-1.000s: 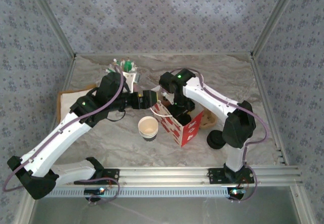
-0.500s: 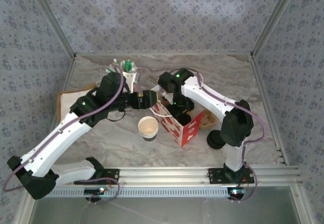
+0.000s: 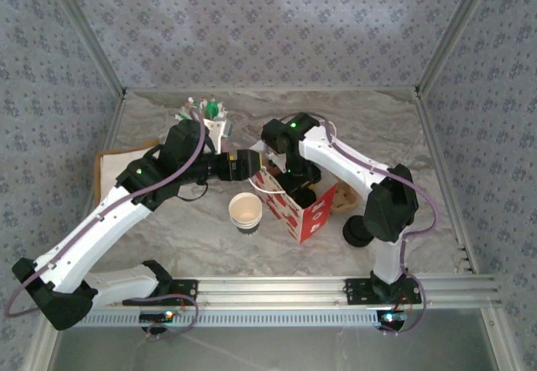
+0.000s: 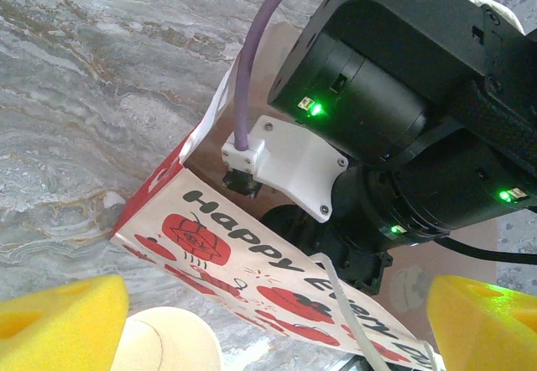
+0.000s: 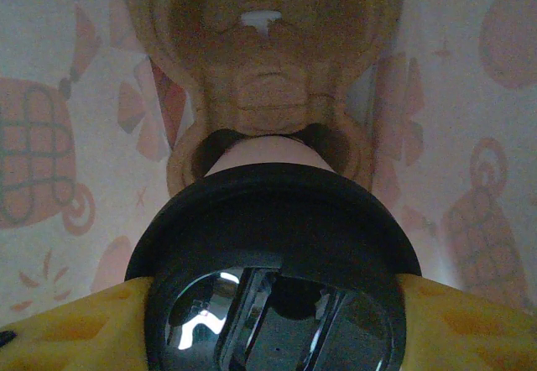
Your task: Pack the takeout coffee
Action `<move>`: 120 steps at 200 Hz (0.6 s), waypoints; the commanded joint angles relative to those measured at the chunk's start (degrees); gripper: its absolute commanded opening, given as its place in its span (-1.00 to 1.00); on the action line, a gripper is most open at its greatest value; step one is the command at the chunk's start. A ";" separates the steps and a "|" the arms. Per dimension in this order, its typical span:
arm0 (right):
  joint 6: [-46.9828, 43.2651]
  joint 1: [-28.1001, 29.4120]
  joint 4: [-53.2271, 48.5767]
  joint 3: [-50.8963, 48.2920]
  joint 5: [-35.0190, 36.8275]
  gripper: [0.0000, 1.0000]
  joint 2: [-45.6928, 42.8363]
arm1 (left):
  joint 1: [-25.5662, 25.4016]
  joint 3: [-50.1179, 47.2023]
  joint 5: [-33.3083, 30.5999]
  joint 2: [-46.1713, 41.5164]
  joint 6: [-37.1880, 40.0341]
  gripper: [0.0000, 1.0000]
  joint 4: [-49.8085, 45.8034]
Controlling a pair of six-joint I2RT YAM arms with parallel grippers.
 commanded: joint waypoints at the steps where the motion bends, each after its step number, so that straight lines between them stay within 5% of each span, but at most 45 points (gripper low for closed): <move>1: -1.34 0.33 -1.37 1.09 -1.01 0.27 1.66 | -0.30 1.74 -0.35 0.08 1.05 0.84 0.62; 120: -1.59 0.18 -0.76 0.94 -1.38 0.27 2.44 | -0.30 1.76 -0.45 0.52 1.16 0.84 0.77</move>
